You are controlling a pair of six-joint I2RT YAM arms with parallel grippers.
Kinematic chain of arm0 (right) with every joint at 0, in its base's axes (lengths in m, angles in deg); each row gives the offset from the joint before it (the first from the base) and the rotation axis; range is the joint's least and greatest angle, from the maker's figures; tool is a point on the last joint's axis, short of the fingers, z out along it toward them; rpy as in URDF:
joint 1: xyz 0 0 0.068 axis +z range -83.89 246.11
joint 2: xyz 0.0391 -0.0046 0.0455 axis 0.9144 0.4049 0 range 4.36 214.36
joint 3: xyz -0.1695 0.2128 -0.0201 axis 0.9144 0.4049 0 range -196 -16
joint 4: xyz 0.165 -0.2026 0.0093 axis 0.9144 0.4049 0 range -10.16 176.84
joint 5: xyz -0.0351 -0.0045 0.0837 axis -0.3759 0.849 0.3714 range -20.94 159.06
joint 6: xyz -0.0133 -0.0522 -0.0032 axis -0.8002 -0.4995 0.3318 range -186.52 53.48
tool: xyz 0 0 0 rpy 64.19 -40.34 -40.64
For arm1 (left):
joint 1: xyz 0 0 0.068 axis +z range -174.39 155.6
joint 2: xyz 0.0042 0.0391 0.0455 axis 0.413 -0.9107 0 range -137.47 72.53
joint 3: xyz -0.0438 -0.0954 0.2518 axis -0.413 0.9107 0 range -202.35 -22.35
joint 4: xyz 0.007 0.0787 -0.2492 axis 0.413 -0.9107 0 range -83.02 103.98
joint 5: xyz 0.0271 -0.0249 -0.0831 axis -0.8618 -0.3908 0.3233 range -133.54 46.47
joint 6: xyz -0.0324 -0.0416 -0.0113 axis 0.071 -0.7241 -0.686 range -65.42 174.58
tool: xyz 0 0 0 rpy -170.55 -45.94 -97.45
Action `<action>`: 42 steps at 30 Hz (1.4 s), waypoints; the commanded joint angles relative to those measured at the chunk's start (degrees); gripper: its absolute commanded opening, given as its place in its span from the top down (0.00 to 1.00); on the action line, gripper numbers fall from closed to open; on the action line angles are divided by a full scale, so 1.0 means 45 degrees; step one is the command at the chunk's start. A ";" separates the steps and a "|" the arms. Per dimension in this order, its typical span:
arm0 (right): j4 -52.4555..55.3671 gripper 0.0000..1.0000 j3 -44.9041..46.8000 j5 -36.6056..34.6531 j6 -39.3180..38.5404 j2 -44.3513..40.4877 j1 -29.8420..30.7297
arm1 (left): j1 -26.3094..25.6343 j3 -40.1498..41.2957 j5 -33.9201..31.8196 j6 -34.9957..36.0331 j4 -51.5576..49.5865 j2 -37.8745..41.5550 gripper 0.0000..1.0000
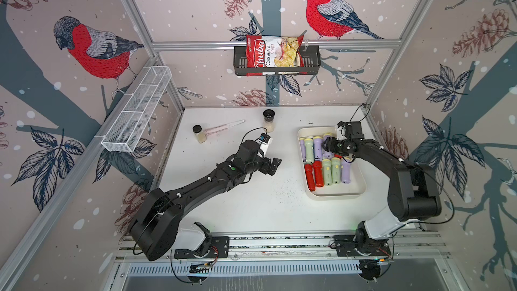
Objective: Put the flashlights into the storage boxes
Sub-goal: Place the flashlight at the storage box, then move the storage box to the center of the board.
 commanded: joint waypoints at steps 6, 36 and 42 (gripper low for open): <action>-0.0179 0.29 0.0091 0.0385 -0.0199 -0.1789 -0.2602 | 0.0205 0.0059 0.0055 -0.0416 0.0804 0.0459 0.04; -0.1925 0.20 0.3255 0.2756 0.1776 -0.2430 -0.0014 | 0.3019 0.1722 -0.3652 -0.1968 0.2968 0.1203 0.04; -0.3106 0.20 0.3582 0.2017 0.3187 -0.2519 0.2418 | 0.4148 0.2607 -0.5388 -0.1840 0.3284 0.2205 0.04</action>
